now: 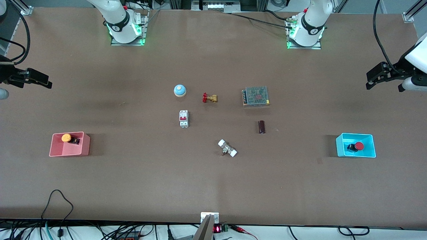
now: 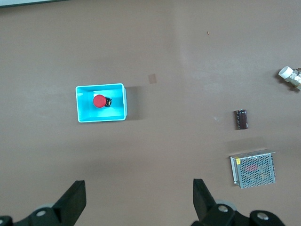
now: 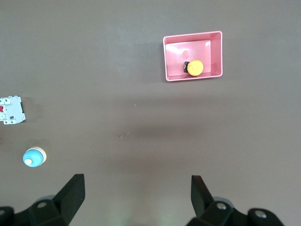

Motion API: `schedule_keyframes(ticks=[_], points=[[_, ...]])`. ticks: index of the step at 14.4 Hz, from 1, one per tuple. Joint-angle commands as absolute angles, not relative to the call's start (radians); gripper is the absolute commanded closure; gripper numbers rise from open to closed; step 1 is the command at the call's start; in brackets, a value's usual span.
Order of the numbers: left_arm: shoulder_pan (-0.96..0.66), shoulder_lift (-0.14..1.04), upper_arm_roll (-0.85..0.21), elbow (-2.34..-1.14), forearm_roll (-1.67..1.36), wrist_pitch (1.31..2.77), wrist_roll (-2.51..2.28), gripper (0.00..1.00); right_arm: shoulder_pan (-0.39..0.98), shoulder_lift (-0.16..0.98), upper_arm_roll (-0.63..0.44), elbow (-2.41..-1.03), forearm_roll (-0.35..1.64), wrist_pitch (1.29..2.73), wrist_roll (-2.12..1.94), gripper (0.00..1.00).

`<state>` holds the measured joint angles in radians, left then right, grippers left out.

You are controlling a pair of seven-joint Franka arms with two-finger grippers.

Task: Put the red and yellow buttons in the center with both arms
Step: 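Lower the right gripper into the pink bin while the left gripper enters the cyan bin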

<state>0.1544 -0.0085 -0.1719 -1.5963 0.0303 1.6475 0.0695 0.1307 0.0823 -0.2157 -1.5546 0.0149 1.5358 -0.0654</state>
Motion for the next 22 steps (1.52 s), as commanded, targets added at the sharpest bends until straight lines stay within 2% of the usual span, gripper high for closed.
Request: schedule_keyframes(ticks=[1,6,8,10,19,22], points=[[0.164,-0.025,-0.176,-1.611,0.014,1.654,0.083,0.00,0.129,0.049,-0.212,-1.578,0.002,1.520,-0.058,0.00],[0.179,0.004,-0.170,-1.611,0.017,1.663,0.097,0.00,0.126,0.067,-0.210,-1.578,-0.002,1.526,-0.060,0.00],[0.202,0.043,-0.169,-1.612,0.021,1.712,0.098,0.00,0.126,0.115,-0.209,-1.578,-0.021,1.552,-0.060,0.00],[0.218,0.087,-0.167,-1.609,0.031,1.721,0.095,0.00,0.121,0.182,-0.210,-1.577,-0.025,1.615,-0.061,0.00],[0.302,0.360,-0.166,-1.605,0.123,1.949,0.100,0.00,0.020,0.540,-0.213,-1.569,-0.034,2.037,-0.123,0.00],[0.321,0.443,-0.166,-1.603,0.196,2.008,0.129,0.00,0.006,0.603,-0.213,-1.562,-0.034,2.120,-0.156,0.00]])
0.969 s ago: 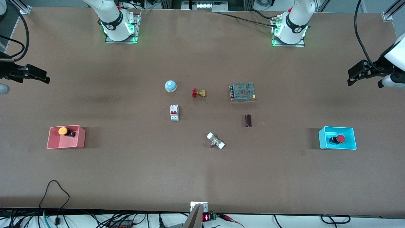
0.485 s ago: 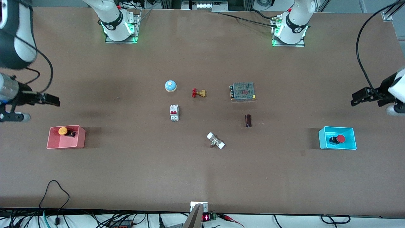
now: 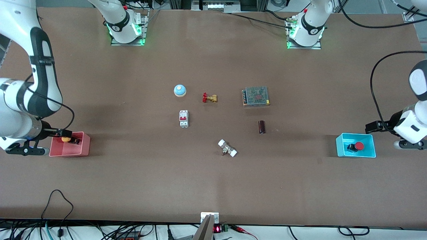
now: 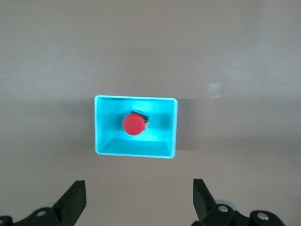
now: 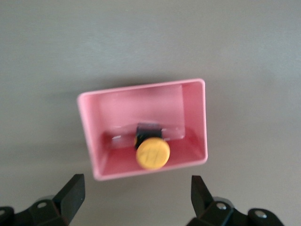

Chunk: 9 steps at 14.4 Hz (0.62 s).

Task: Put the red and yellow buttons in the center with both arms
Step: 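Lower the right gripper into the pink bin while the left gripper enters the cyan bin, then close the right gripper on the yellow button while the left gripper grasps the red button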

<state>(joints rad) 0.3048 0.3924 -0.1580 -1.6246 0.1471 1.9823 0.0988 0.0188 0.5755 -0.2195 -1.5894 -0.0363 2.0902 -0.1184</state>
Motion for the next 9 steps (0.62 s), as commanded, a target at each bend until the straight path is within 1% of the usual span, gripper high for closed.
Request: schedule_keyframes(ticks=[1,5,9], points=[[0.325,0.468,-0.164,-1.603,0.201,2.040,0.130,0.00,-0.003,0.623,-0.213,-1.557,-0.034,2.137,-0.188,0.00],[0.342,0.575,-0.164,-1.603,0.201,2.144,0.135,0.00,-0.026,0.672,-0.212,-1.548,0.027,2.141,-0.253,0.00],[0.339,0.638,-0.164,-1.603,0.201,2.192,0.135,0.00,-0.026,0.689,-0.212,-1.548,0.052,2.140,-0.261,0.00]])
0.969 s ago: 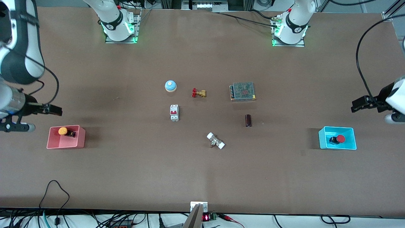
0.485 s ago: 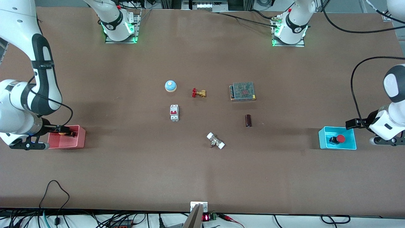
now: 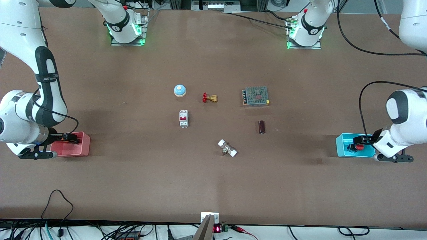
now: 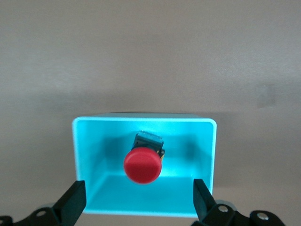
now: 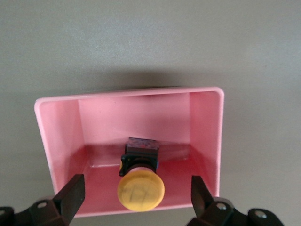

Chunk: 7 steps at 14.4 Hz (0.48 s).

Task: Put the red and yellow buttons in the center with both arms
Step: 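Close the right gripper on the yellow button while the left gripper grasps the red button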

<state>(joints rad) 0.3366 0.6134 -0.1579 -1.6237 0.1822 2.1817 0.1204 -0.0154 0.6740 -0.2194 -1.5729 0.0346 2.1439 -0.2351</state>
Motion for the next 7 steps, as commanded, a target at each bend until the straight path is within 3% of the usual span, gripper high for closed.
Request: schedule_keyframes(ticks=[1,4,7], points=[[0.337,0.655,-0.164,-1.600,0.201,2.200,0.133,0.00,-0.026,0.692,-0.212,-1.548,0.052,2.141,-0.268,0.00],[0.341,0.672,-0.161,-1.603,0.202,2.210,0.133,0.01,-0.026,0.713,-0.212,-1.548,0.051,2.143,-0.268,0.00],[0.339,0.675,-0.153,-1.605,0.204,2.210,0.135,0.12,-0.029,0.718,-0.212,-1.548,0.054,2.163,-0.268,0.00]])
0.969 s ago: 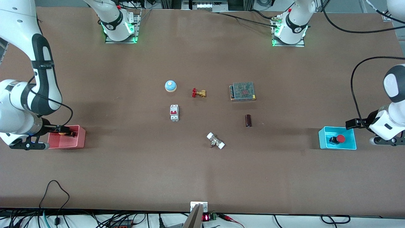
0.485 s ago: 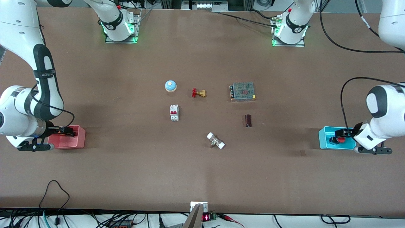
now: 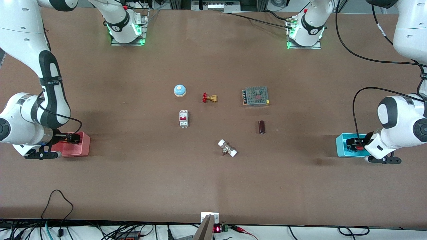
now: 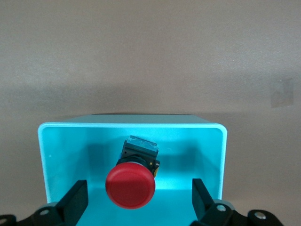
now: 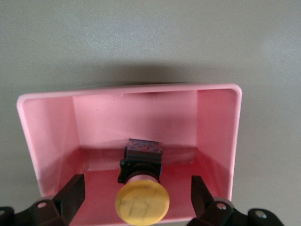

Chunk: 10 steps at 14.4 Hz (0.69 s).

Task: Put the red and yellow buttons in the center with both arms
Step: 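Close the right gripper on the yellow button while the left gripper grasps the red button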

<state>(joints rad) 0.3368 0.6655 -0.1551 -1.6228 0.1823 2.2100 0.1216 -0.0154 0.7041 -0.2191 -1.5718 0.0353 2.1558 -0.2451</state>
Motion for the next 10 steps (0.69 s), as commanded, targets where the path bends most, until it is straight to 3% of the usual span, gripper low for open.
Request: schedule_keyframes(ticks=[1,8,10], points=[[0.341,0.680,-0.153,-1.605,0.209,2.209,0.135,0.18,-0.034,0.721,-0.212,-1.548,0.054,2.166,-0.268,0.00],[0.339,0.681,-0.153,-1.597,0.224,2.209,0.121,0.52,-0.035,0.735,-0.212,-1.548,0.064,2.171,-0.256,0.02],[0.337,0.680,-0.153,-1.592,0.224,2.210,0.106,0.58,-0.035,0.735,-0.212,-1.548,0.080,2.169,-0.259,0.08]])
